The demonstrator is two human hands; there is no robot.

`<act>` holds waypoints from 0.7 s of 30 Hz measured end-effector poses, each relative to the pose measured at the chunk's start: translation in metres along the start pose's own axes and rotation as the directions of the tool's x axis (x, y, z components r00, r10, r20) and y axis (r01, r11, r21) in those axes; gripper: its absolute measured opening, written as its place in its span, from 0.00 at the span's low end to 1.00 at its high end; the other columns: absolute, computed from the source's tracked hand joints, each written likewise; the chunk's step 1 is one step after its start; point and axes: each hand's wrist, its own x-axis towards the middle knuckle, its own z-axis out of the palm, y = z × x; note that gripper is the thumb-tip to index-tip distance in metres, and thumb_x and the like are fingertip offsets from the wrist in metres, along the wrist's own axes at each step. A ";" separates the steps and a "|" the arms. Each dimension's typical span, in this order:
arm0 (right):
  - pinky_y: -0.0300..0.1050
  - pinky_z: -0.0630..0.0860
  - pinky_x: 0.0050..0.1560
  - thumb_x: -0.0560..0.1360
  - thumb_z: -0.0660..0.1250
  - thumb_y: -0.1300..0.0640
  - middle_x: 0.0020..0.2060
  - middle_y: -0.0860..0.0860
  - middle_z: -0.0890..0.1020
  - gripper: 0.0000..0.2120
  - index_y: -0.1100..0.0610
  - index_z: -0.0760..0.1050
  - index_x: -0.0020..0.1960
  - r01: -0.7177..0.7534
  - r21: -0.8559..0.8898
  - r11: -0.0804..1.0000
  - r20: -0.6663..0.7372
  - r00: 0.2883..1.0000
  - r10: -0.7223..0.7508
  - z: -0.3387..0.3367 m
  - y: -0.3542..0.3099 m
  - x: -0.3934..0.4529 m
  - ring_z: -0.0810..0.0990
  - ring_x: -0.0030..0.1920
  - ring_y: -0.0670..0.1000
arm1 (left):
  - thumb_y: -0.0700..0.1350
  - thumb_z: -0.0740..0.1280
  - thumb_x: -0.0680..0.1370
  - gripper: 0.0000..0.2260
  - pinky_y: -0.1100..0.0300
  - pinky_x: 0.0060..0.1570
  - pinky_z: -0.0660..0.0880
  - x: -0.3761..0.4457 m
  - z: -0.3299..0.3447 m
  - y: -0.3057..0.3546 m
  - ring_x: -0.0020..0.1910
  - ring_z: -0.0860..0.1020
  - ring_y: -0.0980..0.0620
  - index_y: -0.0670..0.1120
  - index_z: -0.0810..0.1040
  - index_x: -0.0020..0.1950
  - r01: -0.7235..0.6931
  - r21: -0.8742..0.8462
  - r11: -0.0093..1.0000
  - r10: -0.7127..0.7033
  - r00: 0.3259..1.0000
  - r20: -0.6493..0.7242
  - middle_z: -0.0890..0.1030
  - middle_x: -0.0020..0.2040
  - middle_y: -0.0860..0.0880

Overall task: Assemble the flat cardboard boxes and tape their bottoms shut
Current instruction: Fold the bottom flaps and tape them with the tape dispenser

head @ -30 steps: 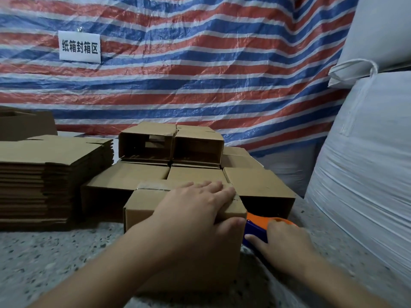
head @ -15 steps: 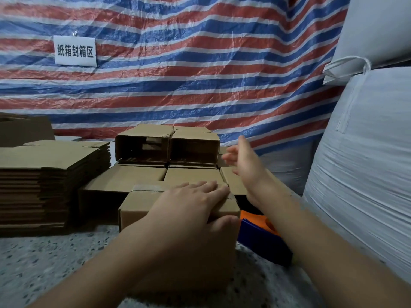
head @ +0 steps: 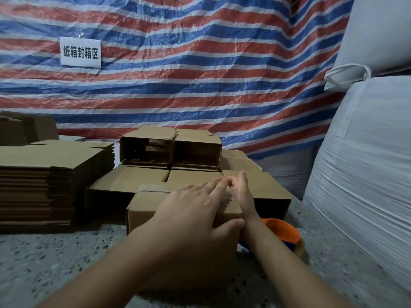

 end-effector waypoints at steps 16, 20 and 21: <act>0.51 0.70 0.72 0.79 0.47 0.29 0.66 0.45 0.79 0.31 0.43 0.70 0.72 0.232 -0.246 0.941 0.159 0.968 -0.197 -0.018 0.018 -0.074 0.75 0.69 0.45 | 0.53 0.60 0.80 0.21 0.65 0.55 0.68 -0.086 0.009 -0.043 0.61 0.69 0.62 0.60 0.65 0.74 0.255 -0.881 0.399 -0.658 0.749 -0.081 0.71 0.67 0.59; 0.49 0.70 0.61 0.81 0.47 0.32 0.54 0.46 0.80 0.24 0.46 0.74 0.55 -0.101 -0.387 0.917 -0.023 0.995 0.100 -0.007 -0.029 -0.046 0.77 0.54 0.48 | 0.51 0.64 0.80 0.13 0.63 0.50 0.70 -0.064 -0.006 -0.067 0.54 0.76 0.62 0.58 0.75 0.65 0.305 -0.924 0.229 -0.736 0.675 0.041 0.79 0.55 0.61; 0.49 0.68 0.59 0.81 0.48 0.32 0.54 0.46 0.79 0.21 0.44 0.72 0.56 -0.164 -0.420 0.892 -0.036 0.986 0.165 -0.006 -0.035 -0.040 0.75 0.52 0.48 | 0.53 0.65 0.80 0.09 0.63 0.45 0.71 -0.059 -0.008 -0.072 0.51 0.77 0.60 0.57 0.78 0.60 0.375 -0.906 0.198 -0.754 0.648 0.104 0.80 0.51 0.59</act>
